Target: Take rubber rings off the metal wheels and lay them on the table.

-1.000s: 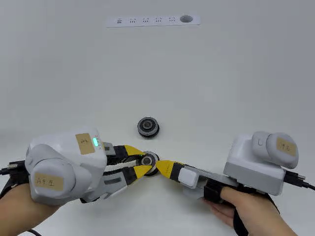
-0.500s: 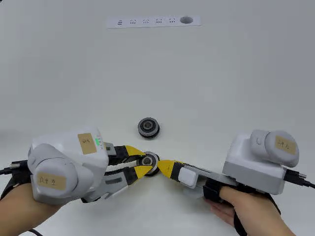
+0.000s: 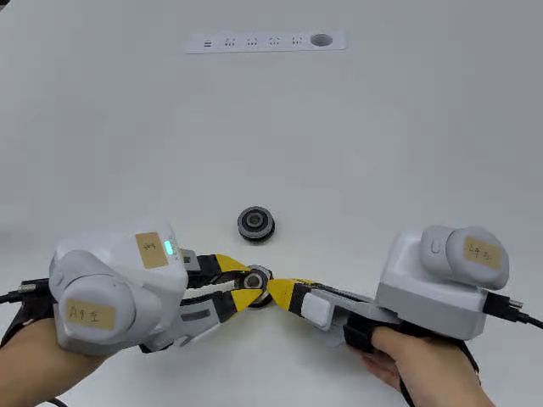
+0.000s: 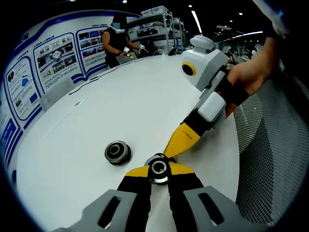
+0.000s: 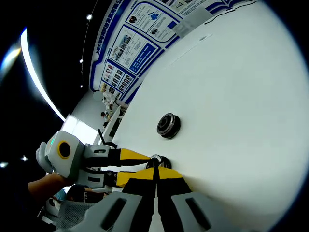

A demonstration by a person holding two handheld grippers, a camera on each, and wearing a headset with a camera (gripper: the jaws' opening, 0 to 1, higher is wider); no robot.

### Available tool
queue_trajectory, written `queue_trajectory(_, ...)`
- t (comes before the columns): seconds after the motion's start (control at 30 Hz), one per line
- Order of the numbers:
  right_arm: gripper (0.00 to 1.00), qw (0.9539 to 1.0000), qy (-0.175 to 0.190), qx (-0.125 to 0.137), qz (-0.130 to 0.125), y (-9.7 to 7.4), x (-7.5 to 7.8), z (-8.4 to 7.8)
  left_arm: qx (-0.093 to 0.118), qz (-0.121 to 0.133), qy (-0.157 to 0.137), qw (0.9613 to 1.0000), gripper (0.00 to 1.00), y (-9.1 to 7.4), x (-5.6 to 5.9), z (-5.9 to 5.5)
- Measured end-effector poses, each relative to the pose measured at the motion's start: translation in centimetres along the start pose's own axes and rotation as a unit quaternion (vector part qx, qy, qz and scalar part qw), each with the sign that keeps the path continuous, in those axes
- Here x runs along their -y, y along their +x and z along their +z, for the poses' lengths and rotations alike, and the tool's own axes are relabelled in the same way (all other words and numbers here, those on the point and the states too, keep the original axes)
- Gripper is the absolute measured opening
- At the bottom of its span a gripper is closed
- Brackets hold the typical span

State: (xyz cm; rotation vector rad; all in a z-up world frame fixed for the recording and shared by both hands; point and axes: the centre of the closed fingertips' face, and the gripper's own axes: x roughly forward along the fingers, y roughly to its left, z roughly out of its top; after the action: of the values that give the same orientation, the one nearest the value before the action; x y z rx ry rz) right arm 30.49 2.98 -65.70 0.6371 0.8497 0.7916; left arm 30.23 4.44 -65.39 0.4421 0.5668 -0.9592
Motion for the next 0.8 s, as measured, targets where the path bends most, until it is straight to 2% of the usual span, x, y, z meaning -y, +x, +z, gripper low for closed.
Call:
queue_trajectory(0.23,0.01,0.9991,-0.041,-0.005,-0.004,0.05,-0.26,0.02,-0.002,-0.001,0.0,1.0,0.13,-0.02,0.02,0.02)
queue_trajectory(0.4,0.01,0.9968,-0.079,-0.01,-0.006,0.06,-0.41,0.03,-0.002,0.0,0.001,1.0,0.13,0.0,0.05,0.06)
queue_trajectory(0.43,0.01,0.9944,-0.105,-0.013,-0.007,0.07,-0.37,0.06,-0.002,0.0,0.001,1.0,0.13,-0.01,0.05,0.06)
queue_trajectory(0.53,0.01,0.991,-0.132,-0.017,-0.012,0.11,-0.55,0.05,-0.003,0.0,0.002,1.0,0.13,-0.02,0.07,0.07)
queue_trajectory(0.7,0.01,0.9887,-0.148,-0.02,-0.013,0.1,-0.58,0.03,-0.003,0.001,0.0,1.0,0.13,-0.02,0.07,0.05)
queue_trajectory(0.73,0.01,0.9874,-0.156,-0.021,-0.014,0.09,-0.58,0.04,-0.003,0.0,0.0,1.0,0.13,-0.02,0.07,0.05)
queue_trajectory(0.77,0.01,0.9832,-0.18,-0.025,-0.016,0.08,-0.58,0.08,-0.003,0.0,0.0,1.0,0.13,-0.01,0.07,0.06)
queue_trajectory(0.8,0.01,0.9821,-0.186,-0.026,-0.017,0.1,-0.7,0.05,-0.003,0.0,0.0,1.0,0.13,-0.01,0.08,0.06)
